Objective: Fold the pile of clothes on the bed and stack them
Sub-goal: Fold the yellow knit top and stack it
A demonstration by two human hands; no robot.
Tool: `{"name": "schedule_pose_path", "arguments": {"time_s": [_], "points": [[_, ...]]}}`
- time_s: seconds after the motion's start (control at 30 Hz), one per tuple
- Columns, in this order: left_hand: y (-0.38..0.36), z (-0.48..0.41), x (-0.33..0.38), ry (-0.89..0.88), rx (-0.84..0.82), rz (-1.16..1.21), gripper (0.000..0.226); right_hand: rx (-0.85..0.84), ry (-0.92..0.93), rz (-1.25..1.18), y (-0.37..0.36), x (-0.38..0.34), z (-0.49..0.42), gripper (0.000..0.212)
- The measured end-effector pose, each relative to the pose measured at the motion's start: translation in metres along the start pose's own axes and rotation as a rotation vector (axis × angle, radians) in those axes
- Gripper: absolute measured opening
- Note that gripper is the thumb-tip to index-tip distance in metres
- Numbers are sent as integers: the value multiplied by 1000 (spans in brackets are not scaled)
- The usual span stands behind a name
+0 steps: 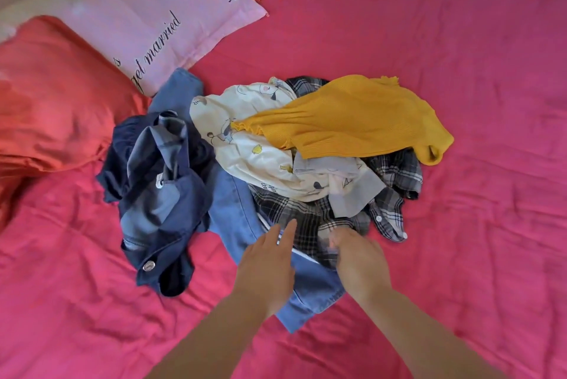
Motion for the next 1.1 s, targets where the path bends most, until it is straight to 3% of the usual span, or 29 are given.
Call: {"name": "schedule_pose_path", "arguments": {"time_s": [0.17,0.33,0.43,0.6,0.83,1.1], "points": [[0,-21,11,-26,-127,-108,94,-124,27,-63,10,9,16,25],[-19,-47,12,-12,-280,-190,105,-137,-2,-101,-1,33,28,50],[-34,-59,10,-16,-260,-158,93,-201,-58,-124,-15,47,21,70],[-49,-67,7,3,-37,-115,49,-253,-116,-357,-48,40,-2,94],[-40,-53,10,-8,-55,-206,35,-112,-97,-332,-52,36,6,60],[-23,34,29,-61,-220,-289,29,-307,-6,-357,-15,11,94,41]]}}
Point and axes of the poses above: each hand's wrist, its own z-axis away from the middle knuckle, its own y-axis out of the back of the hand, x = y × z, the point moved 2 cm from there along -z, towards the middle knuckle, and after that the axes turned 3 degrees about -z, right-handed, at the moved point
